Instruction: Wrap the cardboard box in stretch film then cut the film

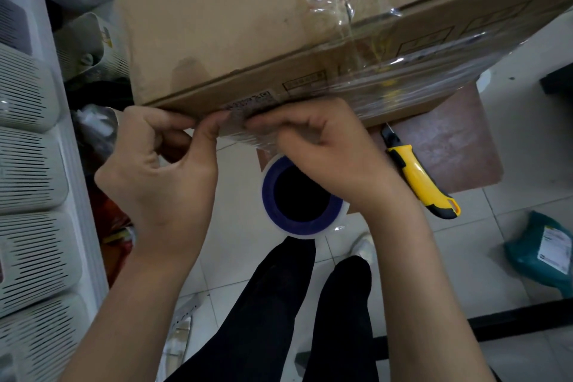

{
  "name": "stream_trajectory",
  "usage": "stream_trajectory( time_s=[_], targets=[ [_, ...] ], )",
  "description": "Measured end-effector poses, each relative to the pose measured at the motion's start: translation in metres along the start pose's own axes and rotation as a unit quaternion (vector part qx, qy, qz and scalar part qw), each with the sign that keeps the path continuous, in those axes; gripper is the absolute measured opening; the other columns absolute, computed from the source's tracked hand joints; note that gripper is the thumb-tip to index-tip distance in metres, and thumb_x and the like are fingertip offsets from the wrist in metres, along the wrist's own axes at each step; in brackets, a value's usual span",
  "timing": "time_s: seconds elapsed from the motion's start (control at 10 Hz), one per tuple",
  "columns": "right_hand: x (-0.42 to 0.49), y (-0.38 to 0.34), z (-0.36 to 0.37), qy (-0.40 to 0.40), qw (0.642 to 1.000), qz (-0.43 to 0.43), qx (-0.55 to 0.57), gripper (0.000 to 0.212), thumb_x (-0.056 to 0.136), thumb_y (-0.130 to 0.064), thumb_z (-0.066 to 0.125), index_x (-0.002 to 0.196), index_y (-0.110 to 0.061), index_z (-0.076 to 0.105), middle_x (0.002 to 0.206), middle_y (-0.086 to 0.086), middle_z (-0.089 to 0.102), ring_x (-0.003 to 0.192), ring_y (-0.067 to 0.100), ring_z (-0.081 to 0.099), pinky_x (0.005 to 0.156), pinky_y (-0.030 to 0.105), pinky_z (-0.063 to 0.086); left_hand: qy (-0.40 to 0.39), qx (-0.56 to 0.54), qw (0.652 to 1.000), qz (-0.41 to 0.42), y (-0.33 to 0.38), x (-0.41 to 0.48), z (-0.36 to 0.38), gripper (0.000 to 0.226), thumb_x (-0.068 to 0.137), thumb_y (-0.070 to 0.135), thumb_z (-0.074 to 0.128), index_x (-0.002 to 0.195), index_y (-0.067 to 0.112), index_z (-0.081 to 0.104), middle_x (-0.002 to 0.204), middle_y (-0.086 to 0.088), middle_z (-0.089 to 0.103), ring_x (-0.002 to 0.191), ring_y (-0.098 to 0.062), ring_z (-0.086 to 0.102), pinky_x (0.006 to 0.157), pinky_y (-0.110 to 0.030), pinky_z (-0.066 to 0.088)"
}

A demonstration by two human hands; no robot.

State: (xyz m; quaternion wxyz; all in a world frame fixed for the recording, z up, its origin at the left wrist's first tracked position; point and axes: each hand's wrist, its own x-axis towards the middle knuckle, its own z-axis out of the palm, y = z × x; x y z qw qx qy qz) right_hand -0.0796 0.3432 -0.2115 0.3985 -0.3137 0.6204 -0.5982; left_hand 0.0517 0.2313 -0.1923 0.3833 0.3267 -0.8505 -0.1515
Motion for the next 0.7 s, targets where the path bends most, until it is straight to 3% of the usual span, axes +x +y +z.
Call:
stream_trajectory(
  time_s=[0.1,0.2,0.3,0.4,0.5,0.6,0.7],
  targets=[
    [0.002,0.031,-0.005,0.025,0.998,0.046,-0.024,0.028,0.089,-0.005,0.053,0.105,-0.013,0.076,0.088,-0.013,0.070,0.083,-0.009,0.065,0.083,0.012,0.051,-0.006,-0.005,1.000,0.000,0.001,0.001,-0.001,0.029,0.083,0.037,0.075,0.080,0.021,0.051,0.064,0.023,0.045,0.054,0.008,0.049,0.056,-0.011,0.035],
    [0.005,0.065,-0.019,0.050,0.993,0.097,-0.039,0.034,0.091,0.002,0.051,0.099,-0.024,0.072,0.086,-0.014,0.070,0.078,-0.011,0.064,0.084,0.013,0.050,-0.003,-0.003,1.000,0.005,0.001,0.000,-0.001,0.029,0.083,0.035,0.075,0.080,0.019,0.052,0.063,0.014,0.047,0.054,0.009,0.048,0.056,-0.010,0.035],
    [0.007,0.089,-0.032,0.061,0.989,0.131,-0.029,0.037,0.089,0.008,0.049,0.099,-0.019,0.072,0.093,-0.003,0.072,0.079,-0.011,0.064,0.085,0.011,0.051,-0.004,-0.007,1.000,0.006,0.001,-0.001,0.000,0.028,0.082,0.033,0.076,0.079,0.019,0.052,0.060,0.015,0.047,0.054,0.008,0.048,0.055,-0.012,0.035],
    [0.000,0.102,-0.039,0.092,0.983,0.157,-0.032,0.036,0.089,0.007,0.050,0.094,-0.020,0.074,0.093,0.000,0.073,0.090,0.006,0.067,0.089,0.025,0.052,0.003,-0.005,1.000,0.001,0.003,-0.001,0.001,0.030,0.082,0.032,0.077,0.081,0.022,0.049,0.065,0.024,0.046,0.054,0.008,0.048,0.056,-0.011,0.035],
    [-0.014,0.096,-0.043,0.167,0.974,0.155,0.006,0.046,0.086,0.006,0.048,0.077,-0.030,0.075,0.084,-0.007,0.076,0.091,0.013,0.071,0.087,0.030,0.055,-0.004,-0.025,1.000,-0.001,0.006,-0.001,0.001,0.031,0.083,0.032,0.076,0.079,0.027,0.046,0.064,0.022,0.047,0.055,0.008,0.050,0.058,-0.008,0.034],
    [-0.038,0.073,-0.056,0.316,0.940,0.112,0.067,0.046,0.074,0.005,0.048,0.061,-0.029,0.075,0.066,-0.009,0.076,0.075,0.011,0.072,0.074,0.023,0.058,-0.007,-0.051,0.998,0.029,0.008,0.006,-0.005,0.028,0.086,0.031,0.073,0.083,0.039,0.046,0.070,0.025,0.052,0.057,0.004,0.053,0.058,-0.010,0.038],
    [-0.080,0.054,-0.063,0.462,0.867,0.119,0.142,0.041,0.067,0.010,0.044,0.050,-0.023,0.059,0.045,-0.008,0.058,0.050,0.008,0.055,0.054,0.018,0.049,0.066,-0.117,0.982,-0.135,-0.005,0.018,-0.025,0.038,0.087,0.048,0.066,0.088,0.010,0.064,0.073,-0.006,0.063,0.062,-0.016,0.062,0.058,-0.030,0.050]
  ],
)
